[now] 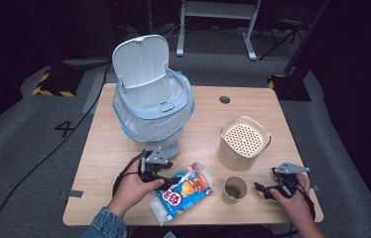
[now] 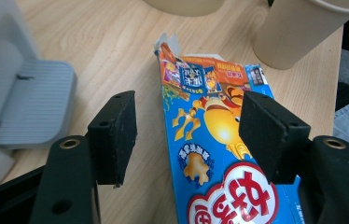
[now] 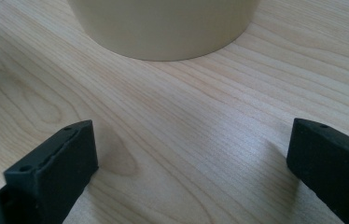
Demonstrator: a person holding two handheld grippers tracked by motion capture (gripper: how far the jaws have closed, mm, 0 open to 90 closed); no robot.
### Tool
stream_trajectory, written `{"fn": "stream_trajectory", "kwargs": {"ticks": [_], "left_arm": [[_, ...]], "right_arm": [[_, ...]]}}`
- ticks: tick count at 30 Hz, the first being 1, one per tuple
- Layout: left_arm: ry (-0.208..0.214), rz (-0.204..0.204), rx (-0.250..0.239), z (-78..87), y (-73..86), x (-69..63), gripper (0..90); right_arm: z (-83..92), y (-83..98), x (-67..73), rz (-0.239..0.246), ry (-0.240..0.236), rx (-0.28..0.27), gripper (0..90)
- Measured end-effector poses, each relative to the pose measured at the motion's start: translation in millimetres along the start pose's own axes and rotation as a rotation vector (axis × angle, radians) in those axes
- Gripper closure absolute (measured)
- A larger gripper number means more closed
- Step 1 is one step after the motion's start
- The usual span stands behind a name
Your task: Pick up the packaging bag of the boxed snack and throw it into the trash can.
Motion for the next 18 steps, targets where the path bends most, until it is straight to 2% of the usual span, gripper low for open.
{"fn": "stream_trajectory", "kwargs": {"ticks": [3,4,5,8,11,13,14,15,16,18], "left_arm": [[0.006,0.014,0.022,-7.3,2.7,2.8,39.5],[0.015,0.029,0.045,-12.3,5.2,6.1,42.7],[0.015,0.029,0.045,-12.3,5.2,6.1,44.0],[0.02,0.07,0.072,-18.5,9.4,11.1,49.0],[0.019,0.098,0.123,-23.6,14.5,14.8,52.6],[0.04,0.122,0.13,-25.8,16.3,15.1,54.7],[0.05,0.121,0.13,-26.5,16.7,15.0,57.4],[0.056,0.12,0.13,-26.8,16.8,14.8,65.5],[0.059,0.122,0.133,-26.8,17.0,14.5,65.5],[0.068,0.108,0.142,-26.5,17.4,14.5,75.1]], "right_arm": [[0.0,0.0,0.0,0.0,0.0,0.0,1.9],[0.0,0.0,0.0,0.0,0.0,0.0,1.8],[0.0,0.0,0.0,0.0,0.0,0.0,1.8],[0.0,0.0,0.0,0.0,0.0,0.0,1.9],[0.0,0.0,0.0,0.0,0.0,0.0,1.9],[0.0,0.0,0.0,0.0,0.0,0.0,1.9],[0.0,0.0,0.0,0.0,0.0,0.0,1.9],[0.0,0.0,0.0,0.0,0.0,0.0,1.9],[0.0,0.0,0.0,0.0,0.0,0.0,1.9],[0.0,0.0,0.0,0.0,0.0,0.0,1.9]]}}
Point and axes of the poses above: each handheld gripper's, and its own axes: z roughly backward along the jaws, y roughly out of its underside, x roughly to its left, the point moved 4 cm from there along -z, roughly forward along the jaws, and after that the axes turned 12 degrees about y, right-handed, at the moved point
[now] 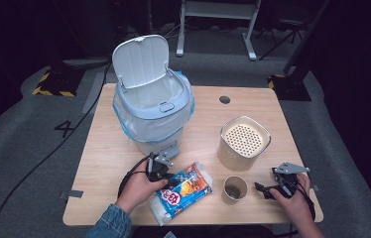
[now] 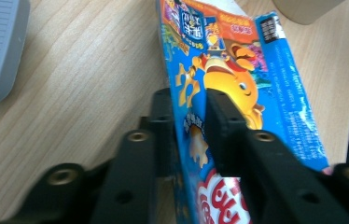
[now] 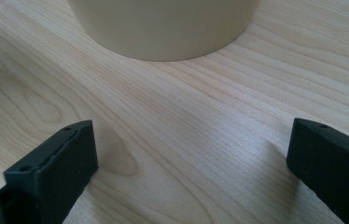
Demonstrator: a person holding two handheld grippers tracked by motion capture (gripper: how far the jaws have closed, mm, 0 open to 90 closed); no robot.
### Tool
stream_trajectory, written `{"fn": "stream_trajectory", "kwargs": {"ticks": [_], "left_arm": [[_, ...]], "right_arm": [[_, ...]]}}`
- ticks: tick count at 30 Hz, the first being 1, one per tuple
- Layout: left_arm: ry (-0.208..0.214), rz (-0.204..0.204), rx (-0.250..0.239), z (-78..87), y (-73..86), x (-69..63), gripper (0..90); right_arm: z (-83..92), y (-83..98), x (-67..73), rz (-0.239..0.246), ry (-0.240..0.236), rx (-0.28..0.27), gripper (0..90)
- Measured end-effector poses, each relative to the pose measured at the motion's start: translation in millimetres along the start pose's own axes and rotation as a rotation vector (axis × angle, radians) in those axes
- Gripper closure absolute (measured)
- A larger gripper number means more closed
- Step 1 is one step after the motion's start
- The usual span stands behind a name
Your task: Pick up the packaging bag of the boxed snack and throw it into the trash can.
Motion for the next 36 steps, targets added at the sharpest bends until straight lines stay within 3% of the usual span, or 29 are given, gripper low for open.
{"fn": "stream_trajectory", "kwargs": {"ticks": [3,6,11,20,23,36], "left_arm": [[0.015,0.012,-0.023,4.5,-0.5,-0.5,83.8],[0.047,0.018,-0.079,13.7,-2.5,-3.6,86.7],[0.046,-0.022,-0.136,31.3,-8.1,-13.7,88.1],[0.0,-0.097,-0.265,65.6,-22.3,-27.3,88.1],[-0.005,-0.104,-0.302,76.3,-25.9,-28.4,88.1],[-0.042,-0.187,-0.4,119.7,-50.8,-40.9,88.4]], "right_arm": [[0.0,0.0,0.0,0.0,0.0,0.0,1.9],[0.0,0.0,0.0,0.0,0.0,0.0,1.9],[0.0,0.0,0.0,0.0,0.0,0.0,1.9],[0.2,0.1,0.2,-0.003,0.002,0.0,1.9],[0.3,0.2,0.5,-0.007,0.005,0.0,1.9],[0.3,0.2,0.5,-0.007,0.005,0.0,1.9]]}}
Point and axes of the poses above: each handheld gripper's, and its own axes: z roughly backward along the jaws, y roughly out of its underside, x roughly to its left, the point moved 4 cm from there along -z, roughly forward along the jaws, and after that the axes turned 12 degrees about y, right-handed, at the moved point
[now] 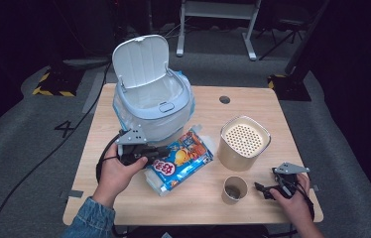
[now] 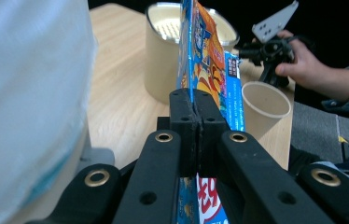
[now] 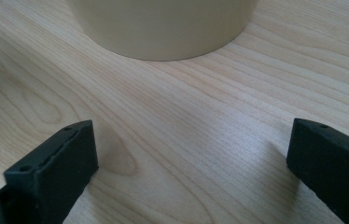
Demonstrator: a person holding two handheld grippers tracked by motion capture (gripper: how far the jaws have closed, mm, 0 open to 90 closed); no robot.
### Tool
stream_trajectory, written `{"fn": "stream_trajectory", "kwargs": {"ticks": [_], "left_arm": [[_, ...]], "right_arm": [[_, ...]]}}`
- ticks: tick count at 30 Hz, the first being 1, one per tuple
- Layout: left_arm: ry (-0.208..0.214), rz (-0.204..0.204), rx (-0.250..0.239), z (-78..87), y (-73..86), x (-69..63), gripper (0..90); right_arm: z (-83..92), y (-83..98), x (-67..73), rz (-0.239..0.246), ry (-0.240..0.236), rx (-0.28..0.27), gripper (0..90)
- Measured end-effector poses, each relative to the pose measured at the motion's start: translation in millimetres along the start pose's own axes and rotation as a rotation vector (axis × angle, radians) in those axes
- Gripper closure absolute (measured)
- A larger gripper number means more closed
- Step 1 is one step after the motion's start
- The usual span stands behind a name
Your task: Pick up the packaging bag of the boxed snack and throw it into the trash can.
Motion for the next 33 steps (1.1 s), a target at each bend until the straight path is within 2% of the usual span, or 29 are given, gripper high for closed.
{"fn": "stream_trajectory", "kwargs": {"ticks": [5,15,33], "left_arm": [[-0.011,-0.034,-0.023,7.7,-16.8,-0.4,88.5],[-0.026,-0.106,-0.102,20.1,-47.9,-1.8,88.8],[-0.077,-0.174,-0.224,39.3,-104.9,1.6,89.0]], "right_arm": [[0.0,0.0,0.0,0.0,0.0,0.0,1.9],[0.0,0.0,0.0,0.0,0.0,0.0,1.9],[0.0,0.1,0.0,0.0,0.0,-0.001,1.9]]}}
Point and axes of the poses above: each handheld gripper's, and its own axes: z roughly backward along the jaws, y roughly out of its underside, x roughly to its left, the point moved 4 cm from there along -z, roughly forward along the jaws, and after that the axes turned 12 degrees about y, right-handed, at the moved point
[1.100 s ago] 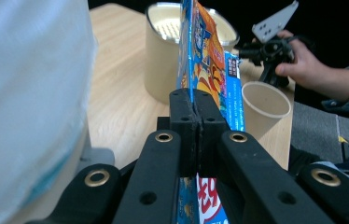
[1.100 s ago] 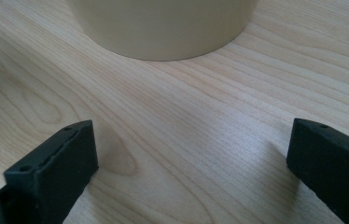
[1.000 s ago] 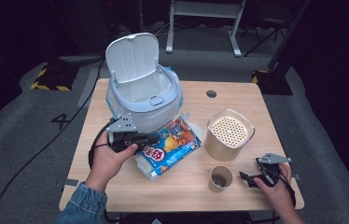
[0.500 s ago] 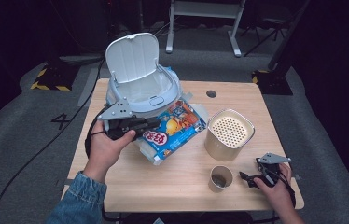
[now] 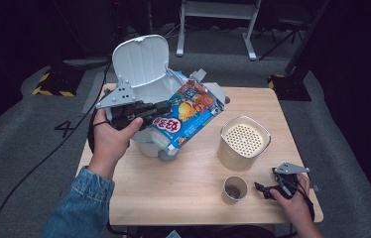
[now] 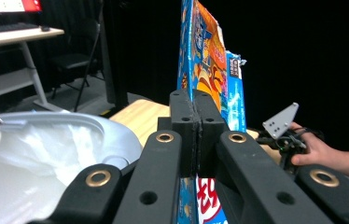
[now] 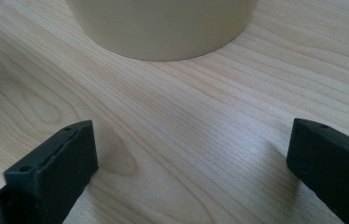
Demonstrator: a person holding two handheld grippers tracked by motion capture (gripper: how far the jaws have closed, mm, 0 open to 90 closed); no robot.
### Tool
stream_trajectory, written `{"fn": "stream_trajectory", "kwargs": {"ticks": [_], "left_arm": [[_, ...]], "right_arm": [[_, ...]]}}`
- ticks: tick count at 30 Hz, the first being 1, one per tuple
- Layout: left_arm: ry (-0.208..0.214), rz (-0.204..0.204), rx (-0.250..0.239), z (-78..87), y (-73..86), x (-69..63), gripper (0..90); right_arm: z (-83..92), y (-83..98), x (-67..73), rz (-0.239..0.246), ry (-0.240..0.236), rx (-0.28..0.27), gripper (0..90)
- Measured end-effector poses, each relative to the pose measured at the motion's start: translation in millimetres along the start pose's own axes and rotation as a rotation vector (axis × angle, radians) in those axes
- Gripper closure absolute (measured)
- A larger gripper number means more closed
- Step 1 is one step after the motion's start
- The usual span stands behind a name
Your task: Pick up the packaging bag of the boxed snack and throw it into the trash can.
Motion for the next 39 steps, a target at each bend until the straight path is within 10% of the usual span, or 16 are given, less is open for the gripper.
{"fn": "stream_trajectory", "kwargs": {"ticks": [39], "left_arm": [[-0.21,-0.025,-0.214,14.8,-71.9,53.3,88.9]], "right_arm": [[0.3,0.3,0.3,-0.004,0.004,0.001,1.9]]}}
Point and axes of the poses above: each handheld gripper's, and its own axes: z roughly backward along the jaws, y roughly out of its underside, x roughly to its left, the point moved 4 cm from there along -z, roughly forward along the jaws, and after that the axes turned 12 degrees about y, right-handed, at the moved point
